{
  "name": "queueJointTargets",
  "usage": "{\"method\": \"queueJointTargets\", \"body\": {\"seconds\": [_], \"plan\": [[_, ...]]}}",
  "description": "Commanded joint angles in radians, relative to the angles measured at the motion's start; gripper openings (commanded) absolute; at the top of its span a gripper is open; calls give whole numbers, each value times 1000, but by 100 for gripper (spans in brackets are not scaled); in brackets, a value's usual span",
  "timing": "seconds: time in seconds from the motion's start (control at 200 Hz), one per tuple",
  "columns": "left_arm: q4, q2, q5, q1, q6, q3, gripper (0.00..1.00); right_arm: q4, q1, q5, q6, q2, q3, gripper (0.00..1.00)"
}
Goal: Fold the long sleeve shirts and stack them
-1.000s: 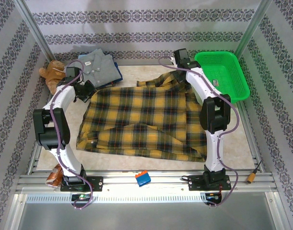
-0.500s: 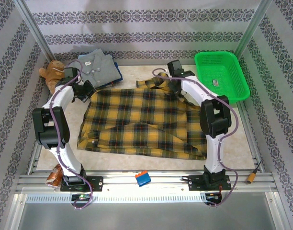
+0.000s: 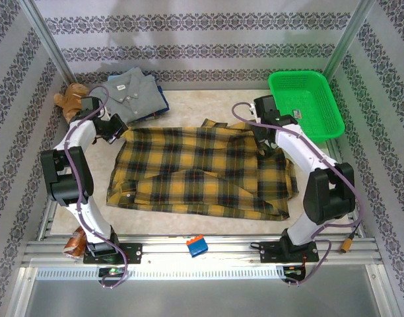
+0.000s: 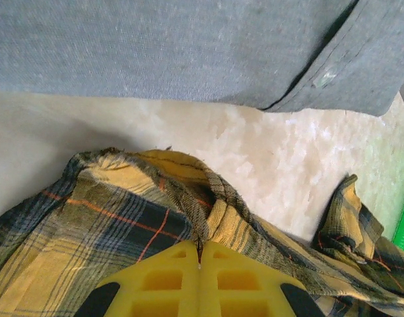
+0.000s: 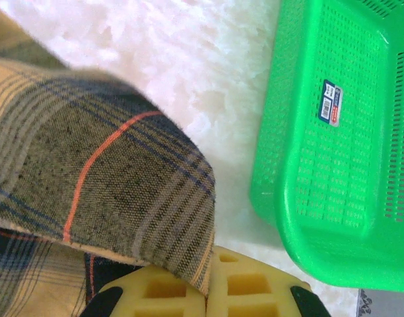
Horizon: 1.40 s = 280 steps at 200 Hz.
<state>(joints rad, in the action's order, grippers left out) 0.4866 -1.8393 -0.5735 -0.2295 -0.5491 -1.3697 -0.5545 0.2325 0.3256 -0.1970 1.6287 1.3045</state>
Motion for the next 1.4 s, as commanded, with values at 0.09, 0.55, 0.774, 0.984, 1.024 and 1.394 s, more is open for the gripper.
{"method": "queueJointTargets", "body": {"seconds": [0.09,0.55,0.774,0.984,1.024,1.394], "plan": [[49,59,23,-29,53,51,0,-55,-19,-85,-31,-84,-9,0],[81,105,88,-79,108,121,0,-195,-1,-252,82,-368,-220,0],[71,98,118,-80,115,171,0,-200,8,-305,117,-395,-309,0],[62,92,152,-80,132,206,0,-192,21,-265,110,-358,-362,0],[60,94,157,-80,135,215,0,-189,20,-257,110,-359,-370,0],[26,56,176,-80,107,266,10,-201,37,-293,65,-329,-392,6]]}}
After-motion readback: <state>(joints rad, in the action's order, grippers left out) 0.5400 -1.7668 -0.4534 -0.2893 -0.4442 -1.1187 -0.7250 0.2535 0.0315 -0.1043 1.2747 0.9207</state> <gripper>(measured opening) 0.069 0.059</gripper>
